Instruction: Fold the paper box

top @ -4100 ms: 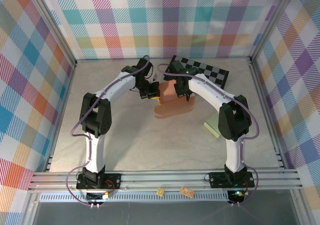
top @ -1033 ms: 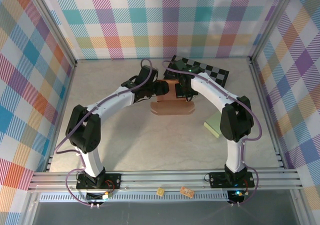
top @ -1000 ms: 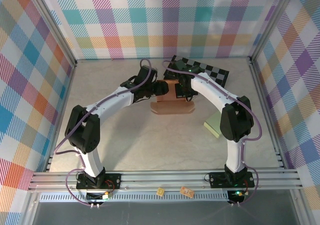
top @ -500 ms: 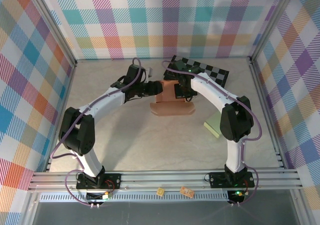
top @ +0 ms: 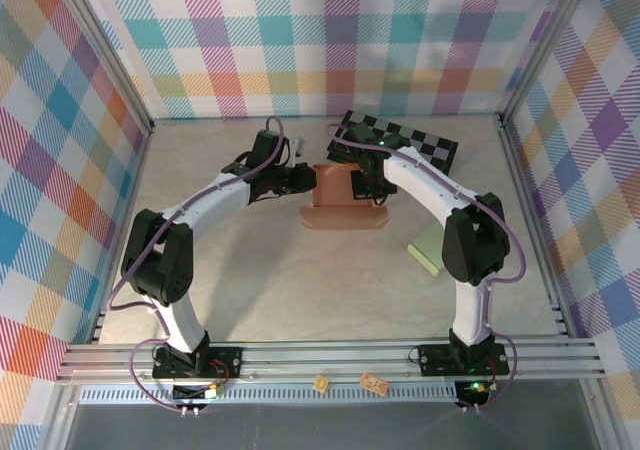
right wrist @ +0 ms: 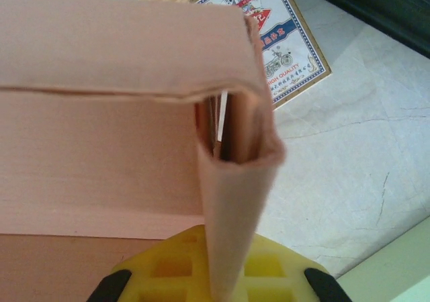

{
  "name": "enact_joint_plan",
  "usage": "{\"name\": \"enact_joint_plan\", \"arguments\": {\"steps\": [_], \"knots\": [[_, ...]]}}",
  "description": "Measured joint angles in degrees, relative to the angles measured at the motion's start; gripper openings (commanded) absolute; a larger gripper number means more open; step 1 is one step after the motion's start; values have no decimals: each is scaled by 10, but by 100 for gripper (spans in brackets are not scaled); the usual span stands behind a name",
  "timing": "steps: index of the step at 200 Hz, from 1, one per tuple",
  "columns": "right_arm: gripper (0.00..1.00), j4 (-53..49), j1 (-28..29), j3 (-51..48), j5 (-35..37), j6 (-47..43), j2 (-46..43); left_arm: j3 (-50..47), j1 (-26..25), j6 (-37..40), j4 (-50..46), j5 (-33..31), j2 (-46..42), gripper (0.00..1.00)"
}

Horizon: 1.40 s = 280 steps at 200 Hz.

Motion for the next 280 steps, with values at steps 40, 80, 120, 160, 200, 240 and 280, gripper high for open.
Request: {"name": "enact_joint_plan", "arguments": {"steps": [40, 80, 120, 160, 200, 240, 280], "knots": [[0, -2, 0, 0, 4, 0, -4, 17, -11, 16, -21, -39, 8, 0], [0, -3, 0, 0, 4, 0, -4, 76, -63, 18, -106, -174, 12, 0], [0, -1, 4, -8, 3, 0, -4, 86, -97, -2, -139, -259, 16, 7], [0, 3, 6, -20, -4, 0, -3, 86, -93, -20, -139, -259, 48, 9], [0, 16, 13, -50, -11, 0, 8, 54, -93, -43, -132, -249, 67, 14], [0, 42, 34, -83, -21, 0, 9, 2, -93, -63, -119, -234, 67, 24], [0, 55, 36, -97, -20, -1, 9, -7, -88, -72, -103, -222, 75, 24]]}}
